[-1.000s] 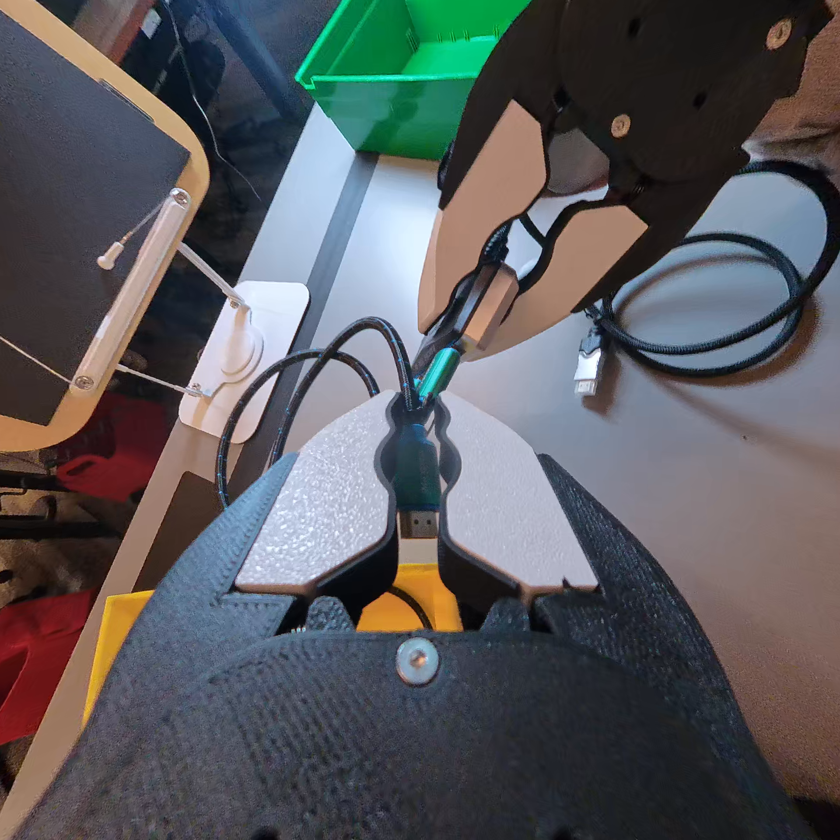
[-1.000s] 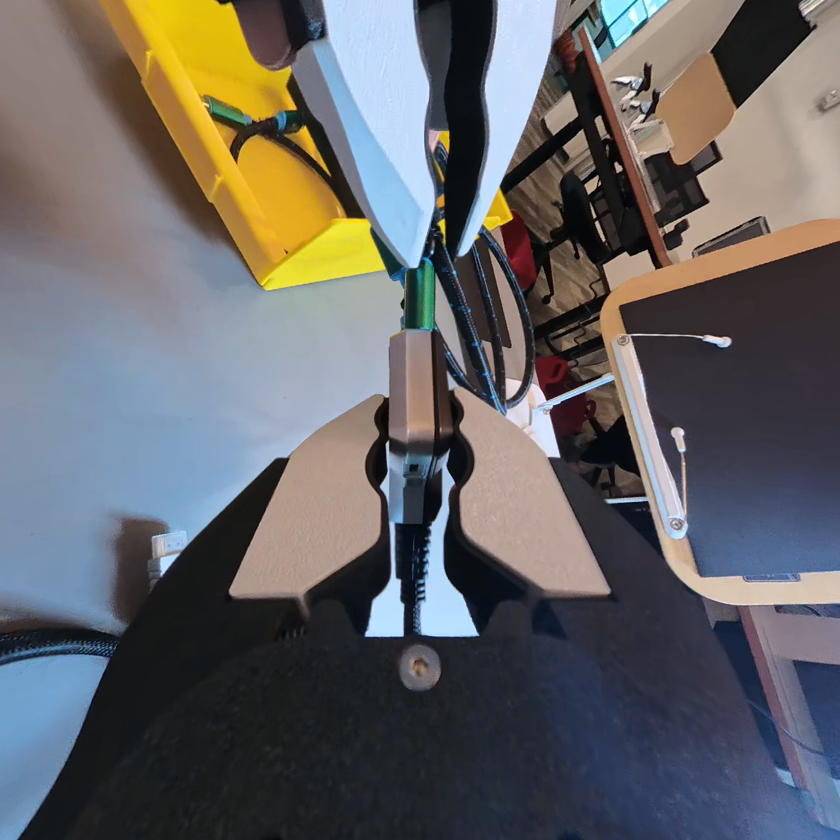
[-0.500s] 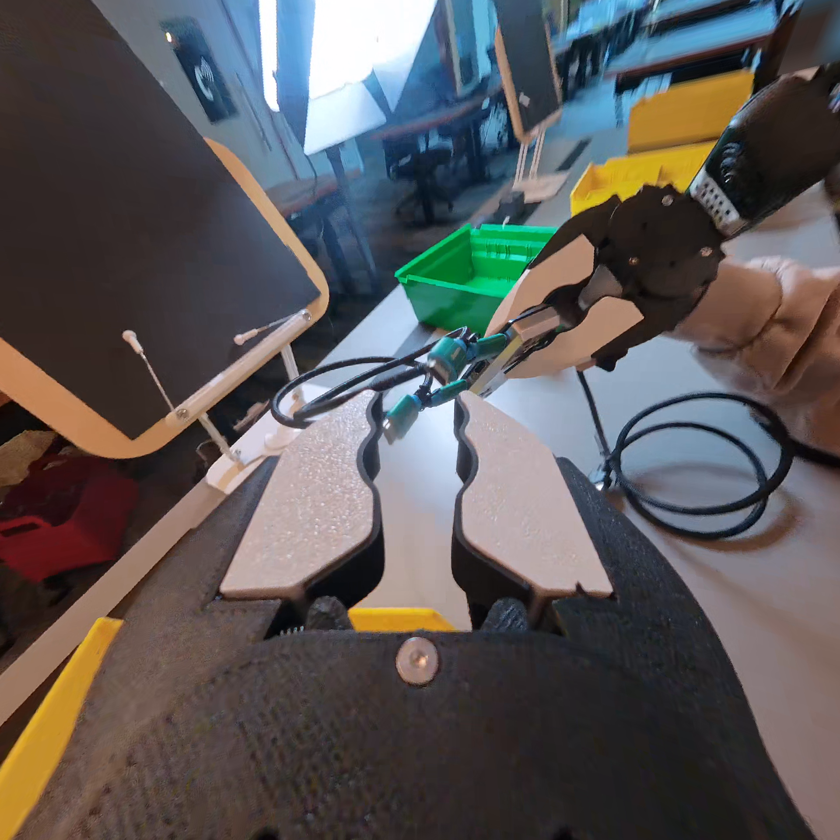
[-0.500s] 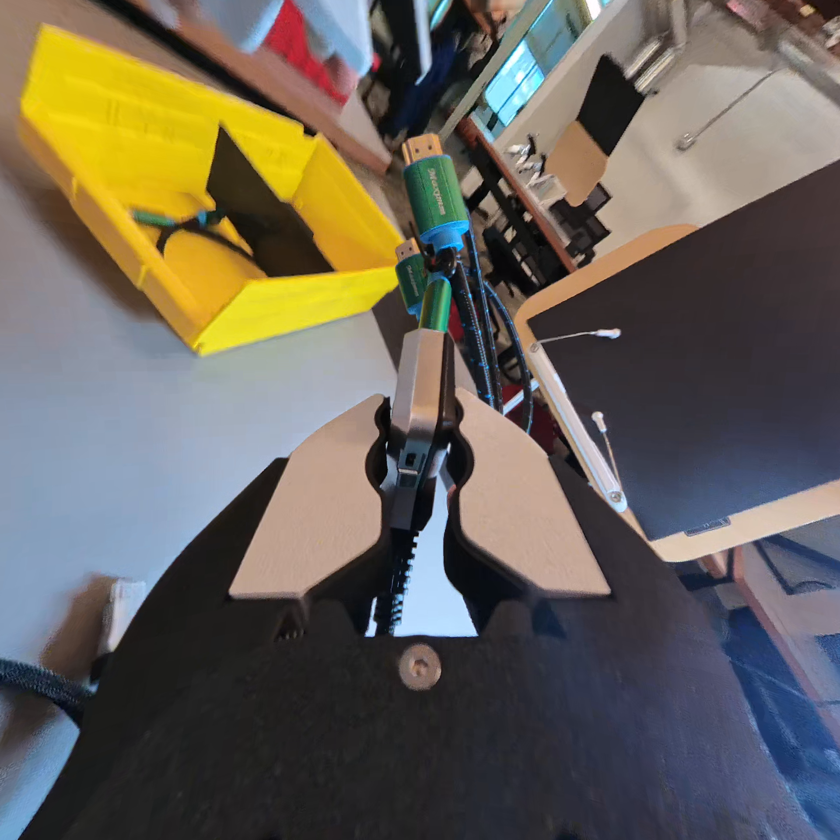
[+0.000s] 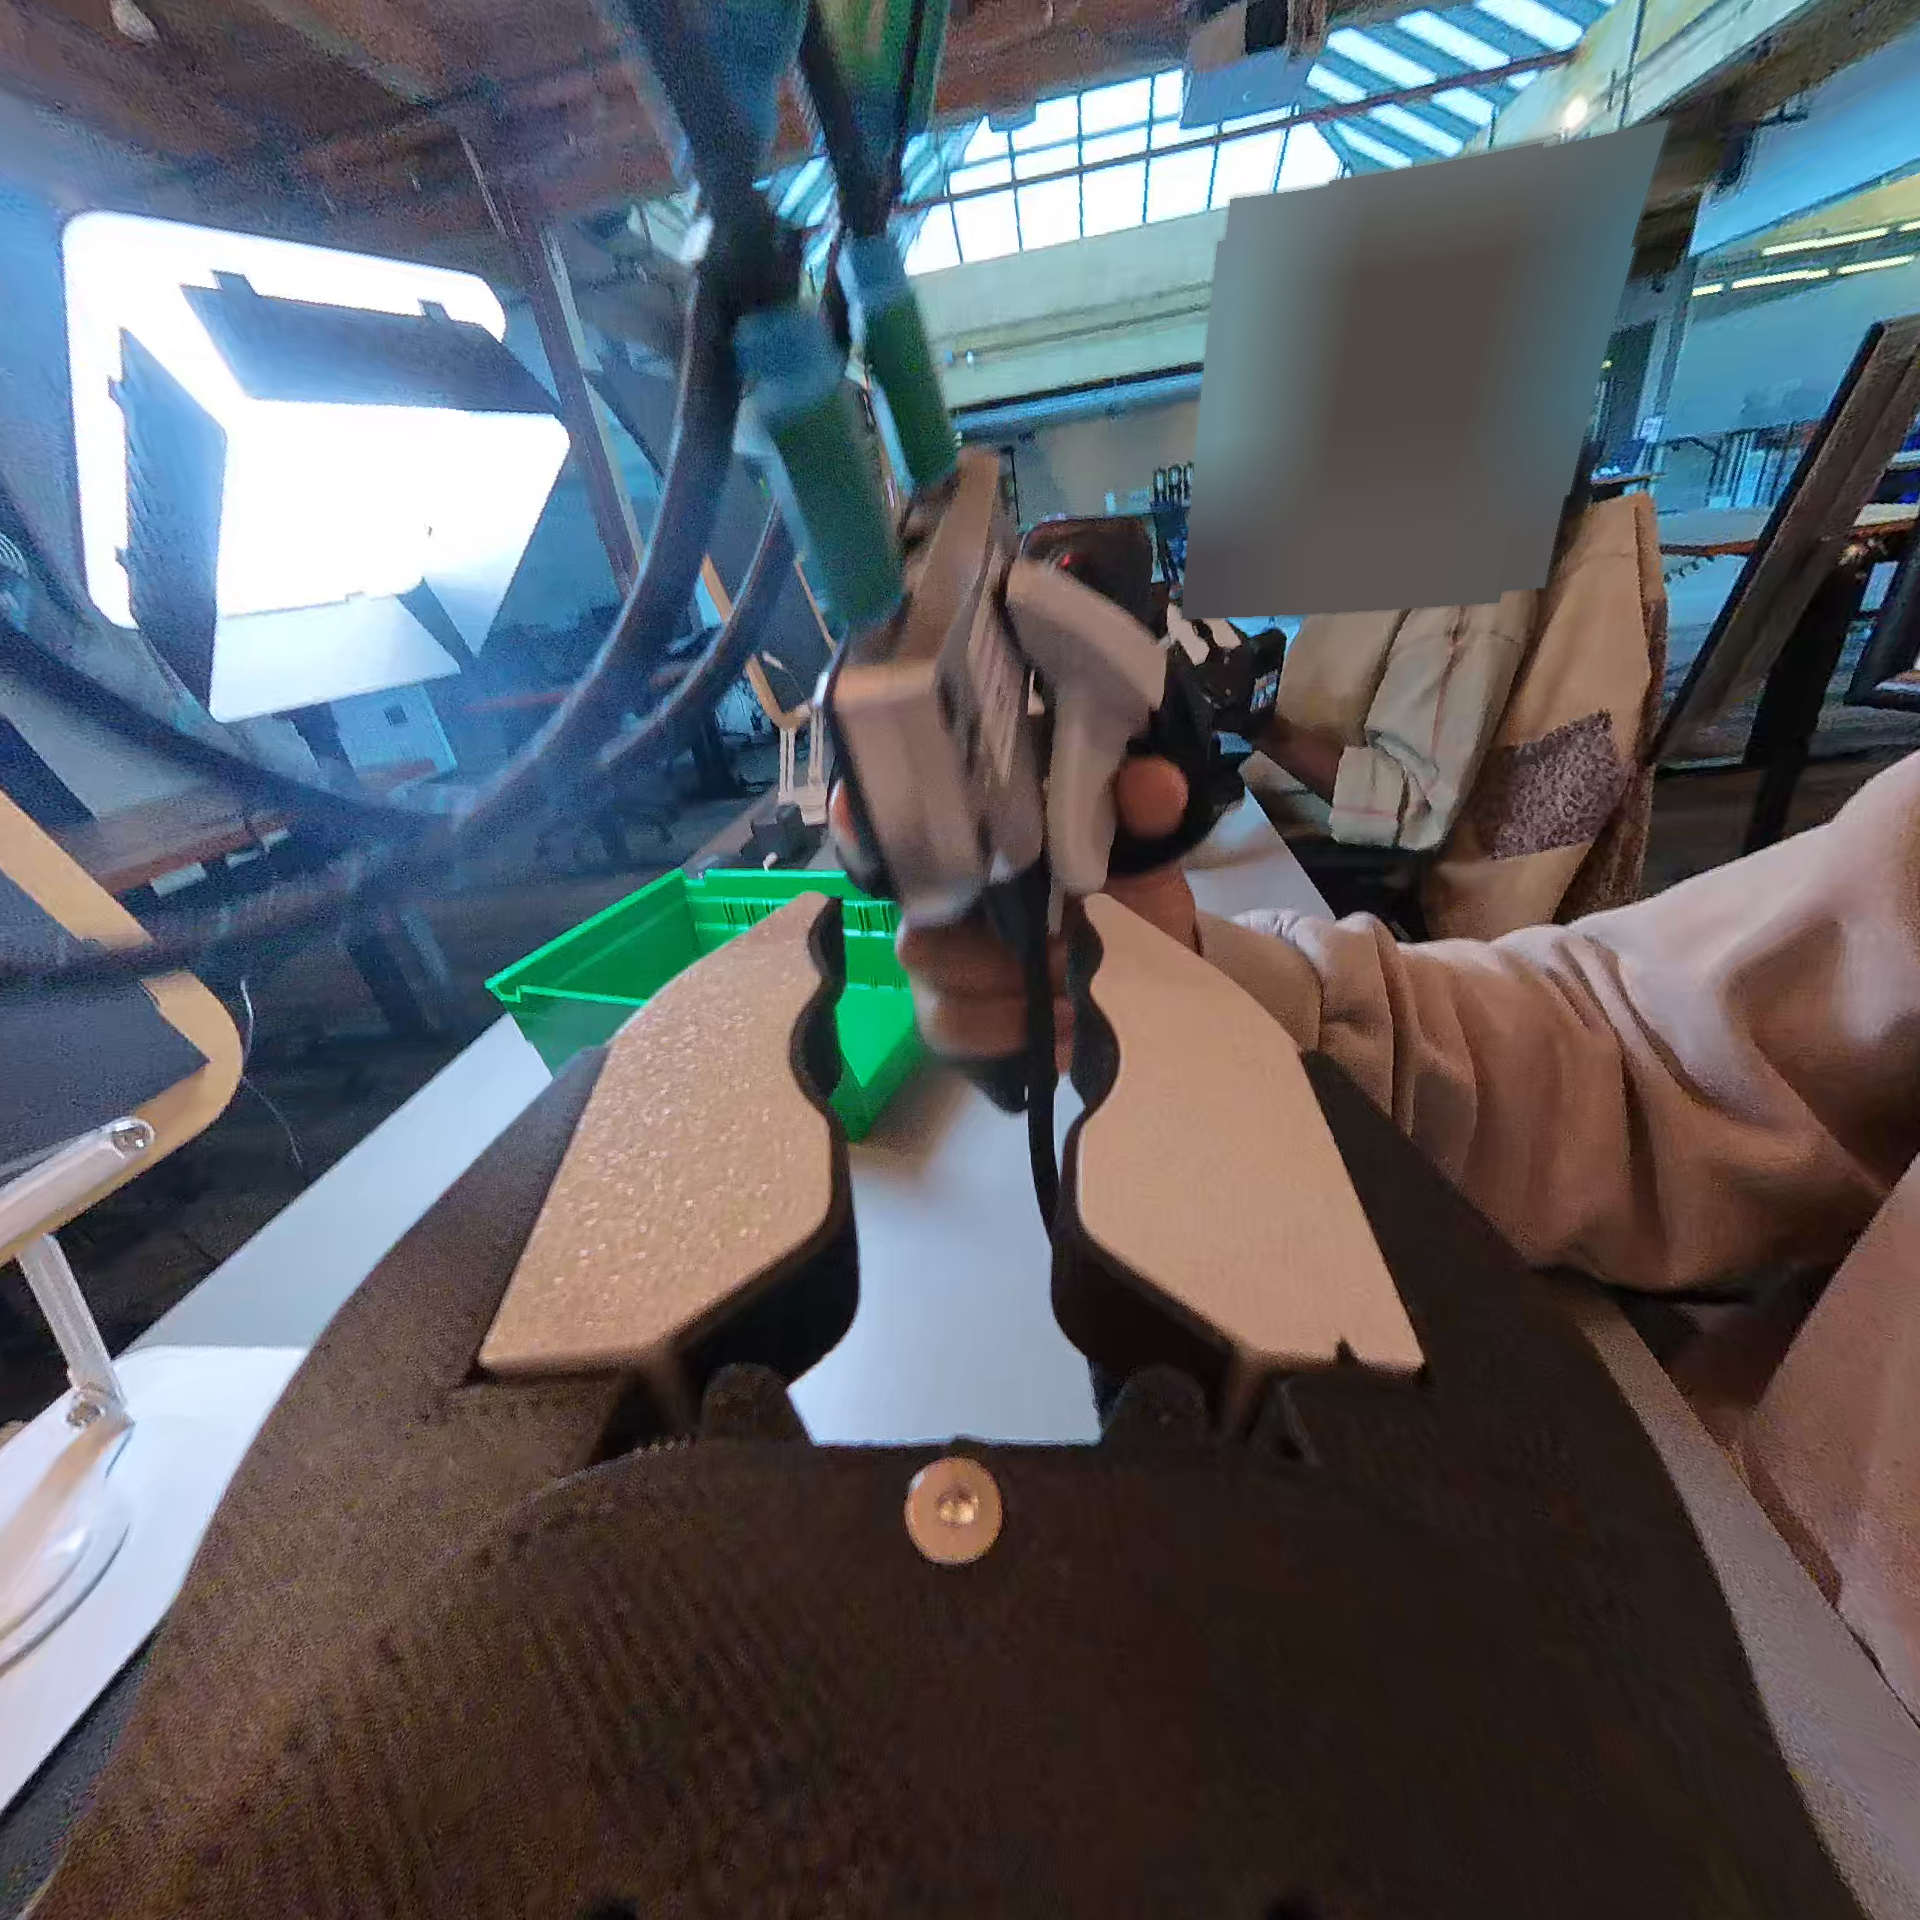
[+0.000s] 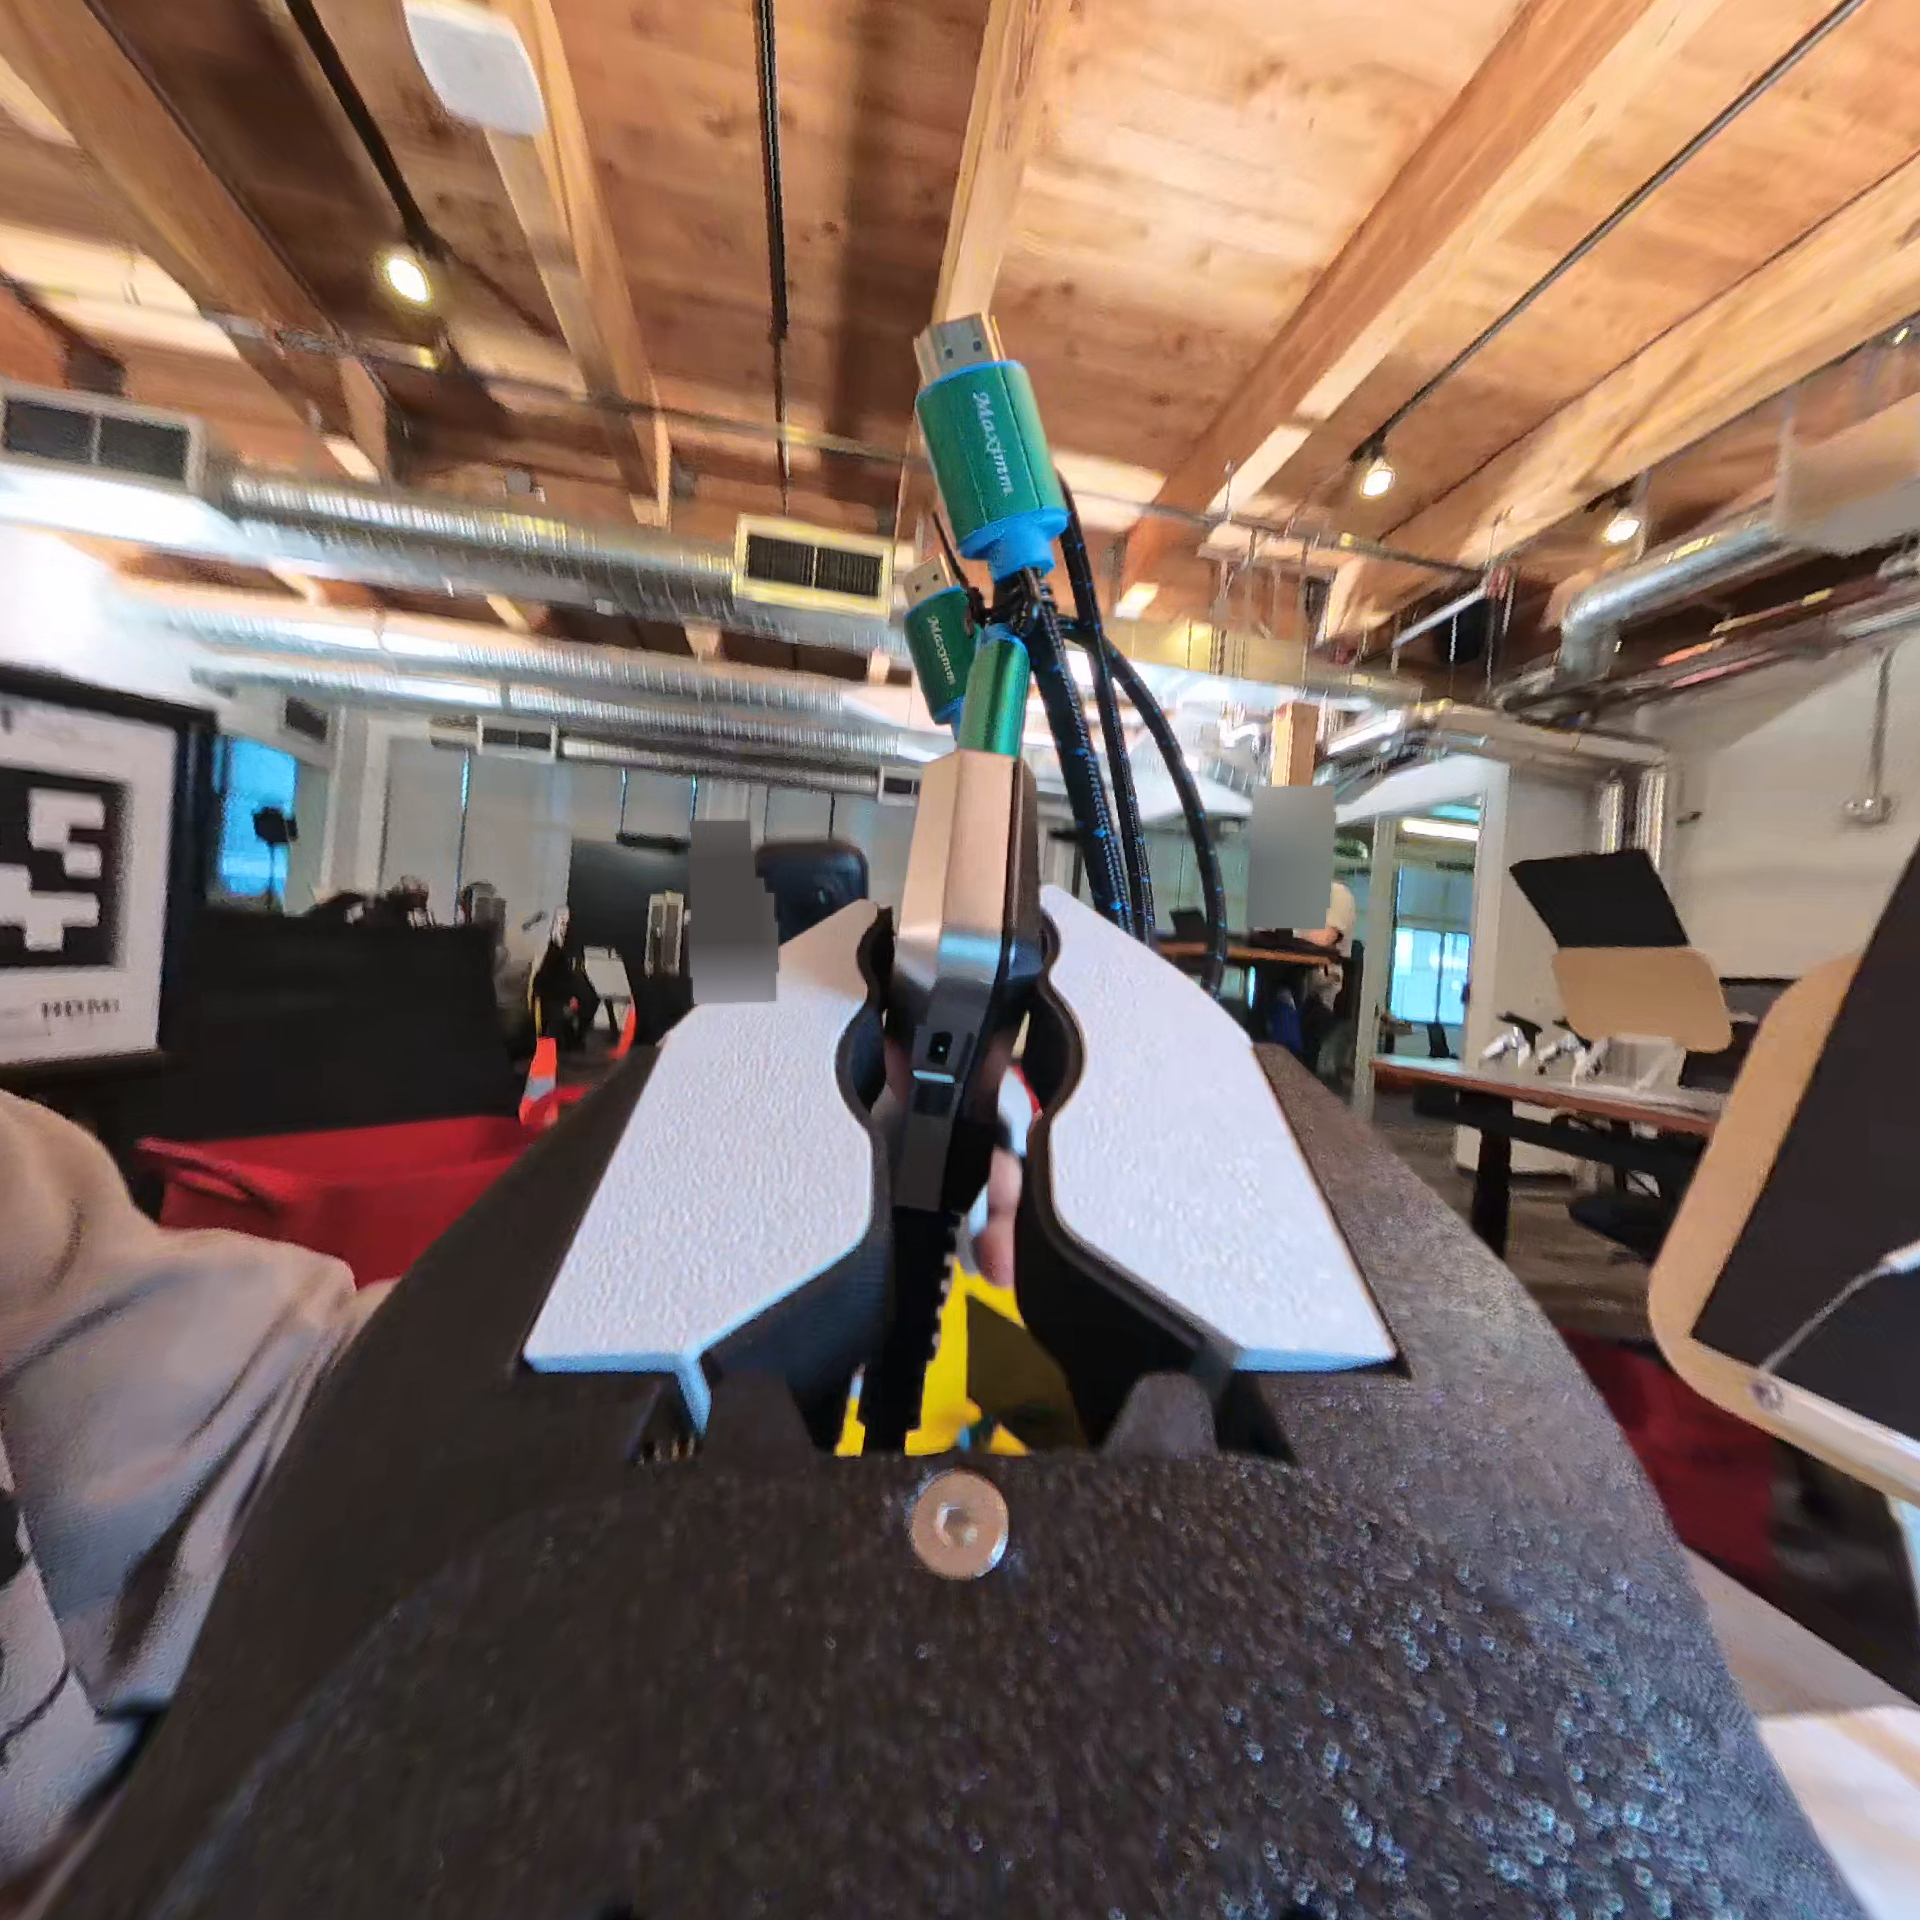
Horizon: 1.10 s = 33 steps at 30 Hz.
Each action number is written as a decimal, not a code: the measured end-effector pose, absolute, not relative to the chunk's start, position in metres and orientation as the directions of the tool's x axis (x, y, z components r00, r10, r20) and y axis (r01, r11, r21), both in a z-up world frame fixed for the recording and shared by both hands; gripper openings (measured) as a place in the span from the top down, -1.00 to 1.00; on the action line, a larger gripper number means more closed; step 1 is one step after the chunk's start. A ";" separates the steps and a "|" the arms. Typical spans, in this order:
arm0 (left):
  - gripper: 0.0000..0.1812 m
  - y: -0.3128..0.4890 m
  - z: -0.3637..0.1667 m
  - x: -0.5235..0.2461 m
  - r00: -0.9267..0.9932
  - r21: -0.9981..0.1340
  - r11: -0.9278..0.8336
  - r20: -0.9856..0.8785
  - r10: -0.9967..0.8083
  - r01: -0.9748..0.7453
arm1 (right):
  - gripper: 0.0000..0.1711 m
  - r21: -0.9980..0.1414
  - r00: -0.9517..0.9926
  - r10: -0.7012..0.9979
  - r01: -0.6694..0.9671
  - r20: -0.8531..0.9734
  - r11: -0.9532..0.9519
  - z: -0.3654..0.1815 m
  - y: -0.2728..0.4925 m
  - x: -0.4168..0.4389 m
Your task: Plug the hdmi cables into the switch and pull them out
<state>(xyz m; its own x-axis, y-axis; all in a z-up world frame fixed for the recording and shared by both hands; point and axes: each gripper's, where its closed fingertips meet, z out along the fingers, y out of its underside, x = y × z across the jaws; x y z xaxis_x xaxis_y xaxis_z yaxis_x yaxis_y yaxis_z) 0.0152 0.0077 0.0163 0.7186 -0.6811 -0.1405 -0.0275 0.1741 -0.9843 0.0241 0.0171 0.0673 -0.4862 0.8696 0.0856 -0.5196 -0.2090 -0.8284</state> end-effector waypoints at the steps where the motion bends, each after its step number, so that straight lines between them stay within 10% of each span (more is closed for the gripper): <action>1: 0.57 0.008 0.019 0.015 0.729 -0.981 0.192 -0.152 -0.668 -0.028 | 0.74 -0.851 -0.485 0.869 -0.494 0.100 -0.177 0.061 0.013 0.018; 19: 0.78 -0.008 0.000 -0.007 0.699 -0.958 0.107 -0.269 -0.663 -0.267 | 0.66 -0.859 -0.320 0.798 -0.156 0.511 0.488 0.014 0.010 0.008; 33: 0.76 -0.024 -0.006 -0.004 0.635 -0.925 0.114 -0.335 -0.696 -0.363 | 0.74 -0.810 -0.397 0.717 -0.146 0.574 0.568 0.002 -0.014 0.011</action>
